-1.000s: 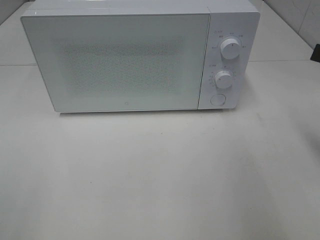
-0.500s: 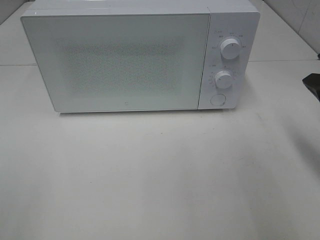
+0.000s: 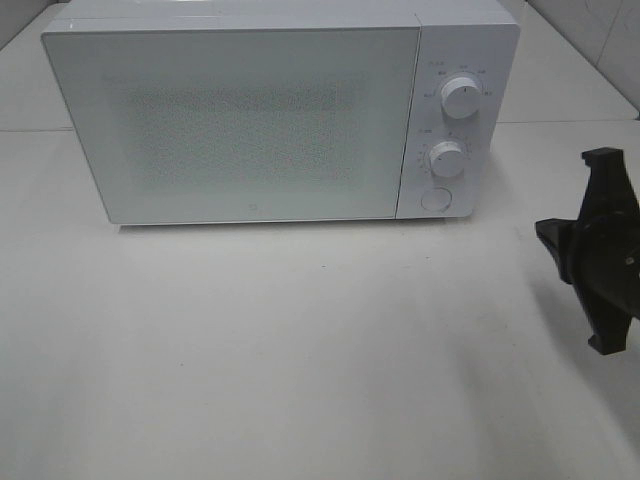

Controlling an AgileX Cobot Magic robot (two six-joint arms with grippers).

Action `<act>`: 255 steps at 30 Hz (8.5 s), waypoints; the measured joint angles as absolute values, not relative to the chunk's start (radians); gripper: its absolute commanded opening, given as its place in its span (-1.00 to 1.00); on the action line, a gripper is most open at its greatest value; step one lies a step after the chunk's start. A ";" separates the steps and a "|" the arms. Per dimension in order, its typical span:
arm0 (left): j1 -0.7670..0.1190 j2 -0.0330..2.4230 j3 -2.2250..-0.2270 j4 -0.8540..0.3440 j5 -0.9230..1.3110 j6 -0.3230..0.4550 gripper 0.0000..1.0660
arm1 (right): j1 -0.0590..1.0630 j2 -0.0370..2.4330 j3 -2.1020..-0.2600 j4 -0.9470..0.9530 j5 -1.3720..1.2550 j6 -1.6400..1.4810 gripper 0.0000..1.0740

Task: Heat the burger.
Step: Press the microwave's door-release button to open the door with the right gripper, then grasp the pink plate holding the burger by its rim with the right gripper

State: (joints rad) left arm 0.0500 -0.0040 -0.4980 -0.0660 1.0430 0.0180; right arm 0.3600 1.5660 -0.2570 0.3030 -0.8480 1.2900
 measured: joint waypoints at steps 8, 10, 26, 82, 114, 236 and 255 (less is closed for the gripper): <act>0.050 -0.004 -0.498 -0.066 1.043 0.018 0.90 | 0.483 1.673 -0.361 0.395 -0.852 1.314 -1.00; 0.050 -0.004 -0.498 -0.066 1.043 0.018 0.90 | 0.492 1.699 -0.395 0.404 -0.852 1.315 -1.00; 0.050 -0.004 -0.498 -0.066 1.043 0.018 0.90 | 0.496 1.885 -0.601 0.468 -0.806 1.316 -1.00; 0.050 -0.004 -0.498 -0.066 1.043 0.018 0.90 | 0.473 2.111 -0.829 0.589 -0.872 1.235 -1.00; 0.050 -0.004 -0.498 -0.066 1.043 0.018 0.90 | 0.477 2.163 -0.873 0.618 -0.902 1.229 -1.00; 0.050 -0.004 -0.498 -0.066 1.043 0.018 0.90 | 0.619 1.806 -1.246 -0.184 0.447 -0.961 0.81; 0.050 -0.004 -0.498 -0.066 1.043 0.018 0.90 | 0.619 2.094 -1.485 -0.208 0.374 -0.935 0.75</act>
